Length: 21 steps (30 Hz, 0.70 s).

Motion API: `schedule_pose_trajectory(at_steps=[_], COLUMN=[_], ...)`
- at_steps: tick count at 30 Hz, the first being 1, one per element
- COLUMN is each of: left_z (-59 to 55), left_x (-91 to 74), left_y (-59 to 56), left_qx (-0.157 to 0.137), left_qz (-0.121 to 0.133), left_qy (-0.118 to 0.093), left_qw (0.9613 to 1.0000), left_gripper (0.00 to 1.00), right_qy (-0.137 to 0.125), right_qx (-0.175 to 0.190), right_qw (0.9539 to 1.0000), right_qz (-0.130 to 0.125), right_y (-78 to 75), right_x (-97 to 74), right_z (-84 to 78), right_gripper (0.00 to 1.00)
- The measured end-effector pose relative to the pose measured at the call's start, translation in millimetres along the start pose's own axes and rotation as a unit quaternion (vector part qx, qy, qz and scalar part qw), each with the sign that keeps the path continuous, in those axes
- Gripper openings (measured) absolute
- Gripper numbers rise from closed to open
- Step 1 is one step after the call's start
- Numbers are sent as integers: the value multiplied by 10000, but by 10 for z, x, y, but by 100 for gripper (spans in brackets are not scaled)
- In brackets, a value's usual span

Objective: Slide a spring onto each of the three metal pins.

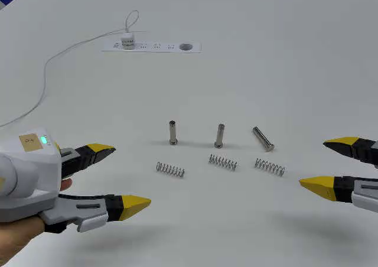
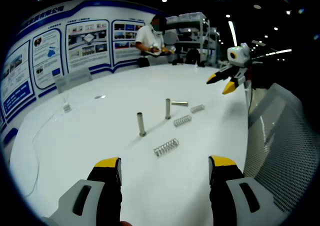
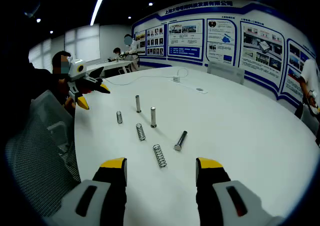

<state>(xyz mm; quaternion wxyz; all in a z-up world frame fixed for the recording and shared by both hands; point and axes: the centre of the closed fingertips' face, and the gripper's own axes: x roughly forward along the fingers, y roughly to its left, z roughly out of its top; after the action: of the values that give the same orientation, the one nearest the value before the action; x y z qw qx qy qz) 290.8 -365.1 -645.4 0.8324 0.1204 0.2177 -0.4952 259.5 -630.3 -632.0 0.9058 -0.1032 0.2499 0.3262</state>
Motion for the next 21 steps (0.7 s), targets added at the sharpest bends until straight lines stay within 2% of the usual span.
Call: schedule_pose_trajectory(at_steps=[21], left_z=[1], left_x=[77], left_y=[-22], left_qx=[-85], left_qz=[-147], left_qy=[-137], left_qw=[9998], left_gripper=[72], right_qy=[140], right_qx=[144], right_qw=[9996], right_qz=[-209], right_y=[-18], right_x=[-89], right_z=[4], right_gripper=[53])
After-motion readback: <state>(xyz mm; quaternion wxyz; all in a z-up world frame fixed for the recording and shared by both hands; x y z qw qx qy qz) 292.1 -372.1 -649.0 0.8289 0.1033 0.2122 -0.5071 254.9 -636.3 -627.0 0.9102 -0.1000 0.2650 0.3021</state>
